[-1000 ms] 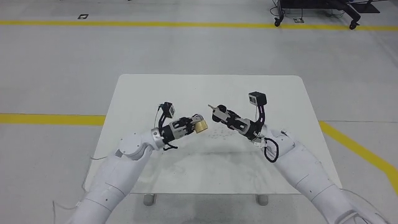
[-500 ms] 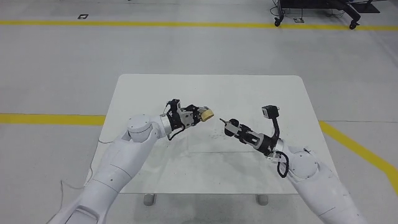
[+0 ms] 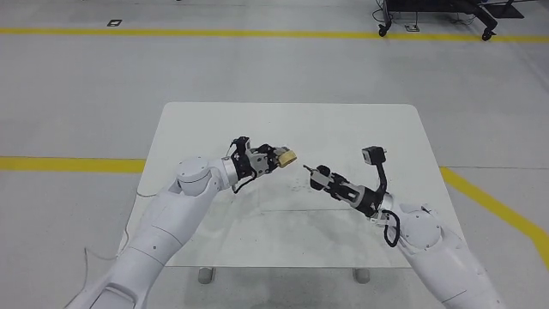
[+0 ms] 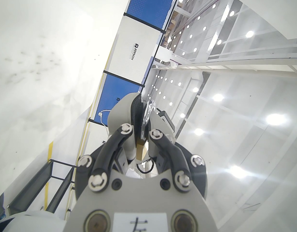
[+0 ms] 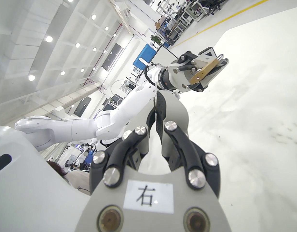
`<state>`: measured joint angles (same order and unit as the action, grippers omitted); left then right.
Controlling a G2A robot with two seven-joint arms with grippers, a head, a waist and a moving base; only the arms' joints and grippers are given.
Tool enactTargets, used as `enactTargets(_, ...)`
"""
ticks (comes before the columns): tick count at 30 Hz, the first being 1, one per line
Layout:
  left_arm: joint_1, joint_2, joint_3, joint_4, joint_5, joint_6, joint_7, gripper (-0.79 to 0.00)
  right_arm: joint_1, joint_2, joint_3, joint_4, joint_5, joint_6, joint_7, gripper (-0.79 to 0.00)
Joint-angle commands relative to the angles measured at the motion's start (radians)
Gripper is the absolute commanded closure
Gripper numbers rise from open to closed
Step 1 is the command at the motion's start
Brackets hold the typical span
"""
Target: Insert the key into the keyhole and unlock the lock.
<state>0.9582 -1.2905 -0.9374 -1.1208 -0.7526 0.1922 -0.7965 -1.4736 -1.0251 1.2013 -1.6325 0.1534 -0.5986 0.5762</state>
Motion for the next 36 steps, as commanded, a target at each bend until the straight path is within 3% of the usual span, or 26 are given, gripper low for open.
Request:
enactTargets(1, 0.003, -0.002, 0.003, -0.01, 0.002, -0.004, -0.008, 0.0, 0.014, -0.003, -0.014, 0.002, 0.004, 0.114, 0.009, 0.0)
enactTargets(5, -0.021, -0.018, 0.053, -0.008, 0.059, -0.014, 0.04, 0.0, 0.027, -0.013, -0.053, 0.004, 0.007, 0.334, -0.04, 0.0)
enactTargets(9, -0.046, -0.033, 0.089, 0.012, 0.121, -0.042, 0.113, 0.0, -0.028, -0.02, -0.059, -0.054, 0.032, 0.417, -0.147, 0.0)
enactTargets(16, -0.044, -0.048, 0.093, 0.02, 0.134, -0.103, 0.182, 0.0, -0.097, -0.025, -0.054, -0.122, 0.067, 0.445, -0.217, 0.0)
enactTargets(36, -0.034, -0.056, 0.074, 0.016, 0.183, -0.095, 0.159, 0.0, -0.082, -0.05, -0.054, -0.116, 0.078, 0.503, -0.335, 0.0)
